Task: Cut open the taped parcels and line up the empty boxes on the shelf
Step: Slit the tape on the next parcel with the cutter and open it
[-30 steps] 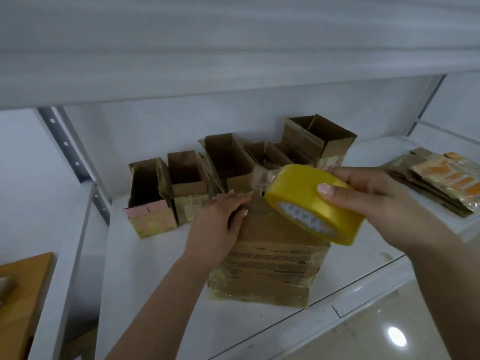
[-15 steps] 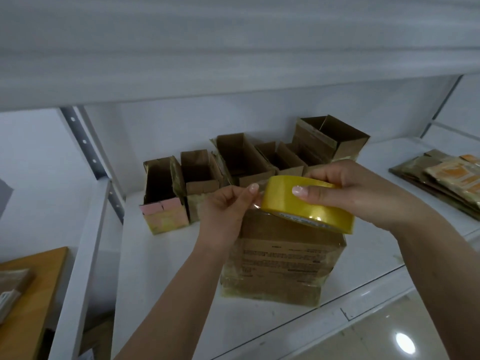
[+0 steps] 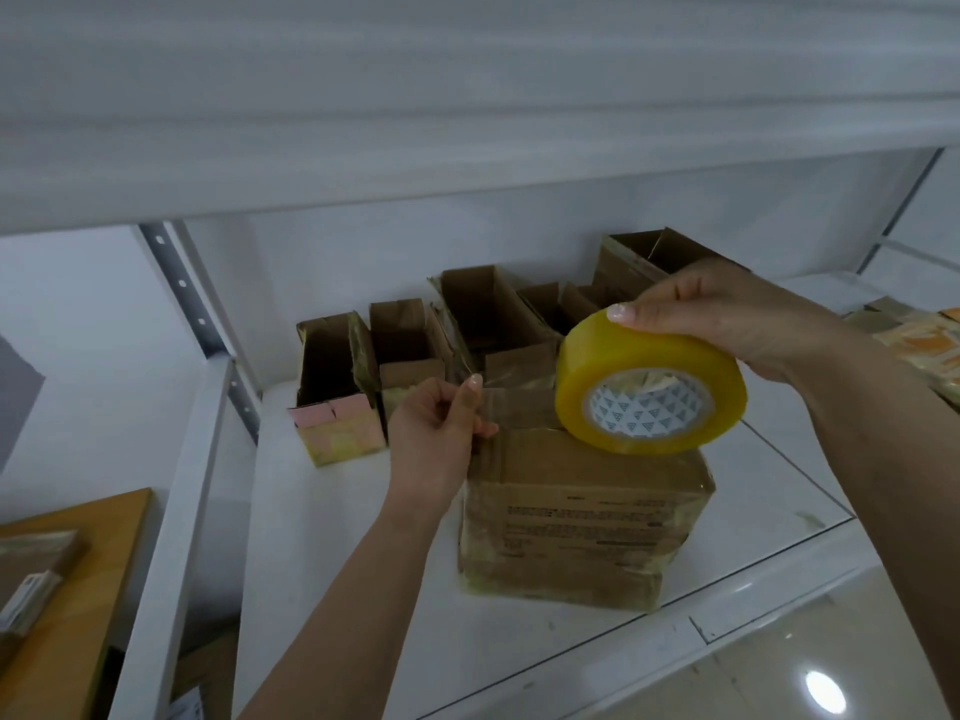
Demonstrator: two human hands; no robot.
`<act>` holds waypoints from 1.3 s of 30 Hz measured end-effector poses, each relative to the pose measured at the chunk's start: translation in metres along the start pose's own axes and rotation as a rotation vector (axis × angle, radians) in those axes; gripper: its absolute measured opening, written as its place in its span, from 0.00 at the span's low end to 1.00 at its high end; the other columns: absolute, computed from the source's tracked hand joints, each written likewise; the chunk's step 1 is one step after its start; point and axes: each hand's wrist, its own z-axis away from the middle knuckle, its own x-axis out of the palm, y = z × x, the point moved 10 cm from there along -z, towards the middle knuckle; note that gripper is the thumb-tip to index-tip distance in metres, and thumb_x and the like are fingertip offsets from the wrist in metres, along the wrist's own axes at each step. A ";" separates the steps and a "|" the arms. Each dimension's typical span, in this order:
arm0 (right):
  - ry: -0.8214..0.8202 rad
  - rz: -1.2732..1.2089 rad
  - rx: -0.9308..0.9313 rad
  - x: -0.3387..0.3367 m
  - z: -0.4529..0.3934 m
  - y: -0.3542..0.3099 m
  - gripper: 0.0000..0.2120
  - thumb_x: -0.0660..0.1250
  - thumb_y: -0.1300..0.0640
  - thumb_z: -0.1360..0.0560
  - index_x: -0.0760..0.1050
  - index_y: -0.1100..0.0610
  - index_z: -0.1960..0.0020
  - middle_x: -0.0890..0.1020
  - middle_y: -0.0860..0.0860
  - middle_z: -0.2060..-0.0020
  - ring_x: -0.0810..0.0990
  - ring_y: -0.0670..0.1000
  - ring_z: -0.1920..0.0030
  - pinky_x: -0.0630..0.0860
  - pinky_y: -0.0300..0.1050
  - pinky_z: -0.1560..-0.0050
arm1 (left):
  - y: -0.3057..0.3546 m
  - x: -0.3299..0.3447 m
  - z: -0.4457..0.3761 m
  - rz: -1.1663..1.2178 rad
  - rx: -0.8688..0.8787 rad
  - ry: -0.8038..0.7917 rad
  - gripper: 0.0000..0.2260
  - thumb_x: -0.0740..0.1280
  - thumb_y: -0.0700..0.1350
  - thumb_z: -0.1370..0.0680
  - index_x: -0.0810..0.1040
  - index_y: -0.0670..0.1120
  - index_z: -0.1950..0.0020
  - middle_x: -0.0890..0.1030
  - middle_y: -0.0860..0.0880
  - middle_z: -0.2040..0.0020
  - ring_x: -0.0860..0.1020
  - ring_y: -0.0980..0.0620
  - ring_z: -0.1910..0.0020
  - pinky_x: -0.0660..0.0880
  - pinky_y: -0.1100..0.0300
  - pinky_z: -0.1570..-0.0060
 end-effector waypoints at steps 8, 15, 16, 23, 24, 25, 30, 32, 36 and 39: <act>-0.101 -0.074 0.108 0.014 -0.008 0.018 0.37 0.75 0.26 0.49 0.85 0.54 0.54 0.86 0.56 0.55 0.86 0.55 0.52 0.79 0.50 0.48 | -0.035 -0.006 -0.007 0.226 -0.215 0.045 0.11 0.67 0.41 0.20 0.73 0.42 0.63 0.76 0.53 0.73 0.75 0.57 0.70 0.75 0.54 0.58; -0.012 -0.080 0.064 0.020 -0.009 0.016 0.38 0.68 0.32 0.43 0.83 0.62 0.47 0.86 0.57 0.56 0.86 0.57 0.53 0.79 0.56 0.42 | -0.041 -0.019 -0.008 0.127 -0.186 0.096 0.13 0.67 0.40 0.21 0.72 0.42 0.65 0.74 0.49 0.73 0.74 0.56 0.72 0.77 0.56 0.61; 0.009 -0.079 0.059 0.020 -0.010 0.015 0.39 0.68 0.32 0.43 0.82 0.63 0.47 0.86 0.58 0.56 0.86 0.57 0.53 0.79 0.55 0.43 | -0.045 -0.025 -0.008 0.114 -0.194 0.110 0.12 0.67 0.40 0.21 0.73 0.41 0.64 0.73 0.48 0.72 0.74 0.56 0.72 0.79 0.55 0.59; 0.050 -0.078 0.031 0.026 -0.014 0.007 0.34 0.69 0.35 0.42 0.84 0.62 0.50 0.86 0.56 0.59 0.86 0.55 0.56 0.81 0.45 0.52 | -0.062 -0.046 -0.004 0.054 -0.220 0.162 0.12 0.67 0.43 0.20 0.74 0.40 0.63 0.75 0.48 0.72 0.76 0.52 0.69 0.81 0.54 0.57; 0.052 -0.077 0.035 0.026 -0.014 0.007 0.35 0.69 0.34 0.43 0.84 0.62 0.50 0.86 0.56 0.59 0.86 0.55 0.56 0.81 0.46 0.52 | -0.065 -0.043 -0.003 0.039 -0.242 0.149 0.12 0.67 0.43 0.21 0.75 0.40 0.63 0.75 0.47 0.72 0.76 0.52 0.69 0.81 0.54 0.58; 0.054 -0.079 0.039 0.026 -0.014 0.007 0.36 0.69 0.33 0.43 0.84 0.62 0.50 0.86 0.56 0.59 0.86 0.55 0.56 0.81 0.46 0.52 | -0.070 -0.039 0.000 0.022 -0.271 0.128 0.13 0.67 0.44 0.20 0.75 0.40 0.63 0.75 0.47 0.72 0.76 0.51 0.69 0.80 0.54 0.59; 0.079 -0.100 0.035 0.027 -0.015 0.009 0.39 0.68 0.33 0.43 0.83 0.65 0.49 0.86 0.58 0.59 0.85 0.57 0.56 0.81 0.46 0.53 | -0.085 -0.014 0.006 -0.313 -0.340 -0.024 0.20 0.63 0.53 0.19 0.71 0.43 0.67 0.70 0.48 0.73 0.69 0.49 0.70 0.72 0.52 0.62; 0.086 -0.102 0.031 0.028 -0.016 0.008 0.40 0.69 0.32 0.45 0.83 0.65 0.49 0.86 0.57 0.60 0.85 0.56 0.58 0.81 0.44 0.55 | -0.092 -0.008 0.007 -0.318 -0.406 -0.083 0.20 0.61 0.56 0.19 0.72 0.43 0.63 0.70 0.46 0.70 0.69 0.48 0.68 0.70 0.53 0.63; 0.081 -0.111 0.018 0.031 -0.018 0.006 0.39 0.69 0.34 0.42 0.82 0.67 0.48 0.86 0.59 0.59 0.85 0.56 0.58 0.80 0.39 0.60 | -0.096 -0.002 0.013 -0.281 -0.504 -0.134 0.20 0.59 0.60 0.19 0.75 0.43 0.55 0.73 0.43 0.63 0.72 0.47 0.63 0.78 0.51 0.58; 0.088 -0.105 0.019 0.029 -0.019 0.007 0.39 0.68 0.33 0.43 0.82 0.66 0.49 0.86 0.57 0.60 0.85 0.54 0.59 0.80 0.42 0.58 | -0.103 -0.001 0.026 -0.262 -0.623 -0.128 0.20 0.58 0.59 0.18 0.71 0.42 0.46 0.76 0.44 0.56 0.74 0.48 0.58 0.78 0.50 0.54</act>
